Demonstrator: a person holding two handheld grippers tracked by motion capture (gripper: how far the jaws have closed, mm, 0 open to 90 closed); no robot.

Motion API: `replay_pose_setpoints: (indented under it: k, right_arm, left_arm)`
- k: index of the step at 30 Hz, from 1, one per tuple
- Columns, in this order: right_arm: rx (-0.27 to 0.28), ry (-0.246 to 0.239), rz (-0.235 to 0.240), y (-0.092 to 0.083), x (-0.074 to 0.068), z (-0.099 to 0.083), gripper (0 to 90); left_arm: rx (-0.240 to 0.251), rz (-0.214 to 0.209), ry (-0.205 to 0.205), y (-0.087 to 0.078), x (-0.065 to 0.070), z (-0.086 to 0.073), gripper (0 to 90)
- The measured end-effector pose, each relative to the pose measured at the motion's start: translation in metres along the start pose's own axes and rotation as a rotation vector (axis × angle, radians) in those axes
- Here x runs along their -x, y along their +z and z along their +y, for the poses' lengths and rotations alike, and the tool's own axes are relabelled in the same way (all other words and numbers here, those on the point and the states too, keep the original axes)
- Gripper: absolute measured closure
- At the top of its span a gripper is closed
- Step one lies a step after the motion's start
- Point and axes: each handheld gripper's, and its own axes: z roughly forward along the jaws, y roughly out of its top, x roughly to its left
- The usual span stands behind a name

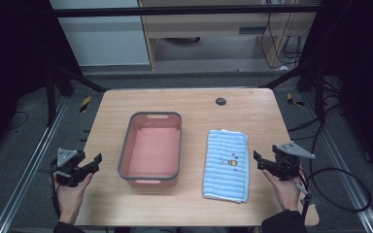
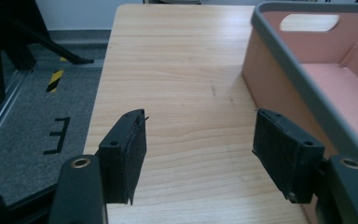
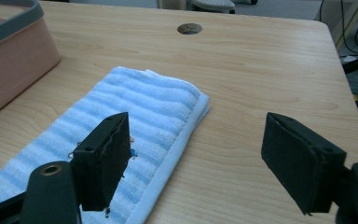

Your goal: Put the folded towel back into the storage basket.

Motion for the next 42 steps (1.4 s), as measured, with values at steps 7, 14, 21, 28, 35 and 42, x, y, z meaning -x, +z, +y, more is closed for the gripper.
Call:
replay_pose_setpoints:
  k: [7, 14, 21, 28, 35, 42]
  right_arm:
    - [0.081, 0.026, 0.011, -0.011, 0.003, 0.006, 28.3]
    - [0.083, 0.012, 0.022, -0.010, 0.000, 0.011, 28.4]
    - [0.067, 0.002, 0.053, -0.007, -0.001, 0.021, 27.2]
    - [0.061, -0.023, 0.068, -0.006, -0.004, 0.034, 27.9]
    - [0.093, -0.027, 0.060, -0.010, -0.003, 0.048, 30.2]
    - [0.099, -0.016, 0.067, -0.009, 0.000, 0.053, 30.9]
  left_arm:
    - [0.056, -0.048, 0.018, -0.015, 0.018, 0.011, 38.3]
    - [0.068, -0.076, 0.041, -0.016, 0.030, 0.016, 37.3]
    - [0.073, -0.110, 0.068, -0.013, 0.045, 0.025, 35.9]
    - [0.088, -0.144, 0.086, -0.014, 0.060, 0.033, 35.5]
    - [0.104, -0.188, 0.104, -0.013, 0.086, 0.044, 35.2]
    - [0.107, -0.203, 0.132, -0.010, 0.106, 0.049, 35.7]
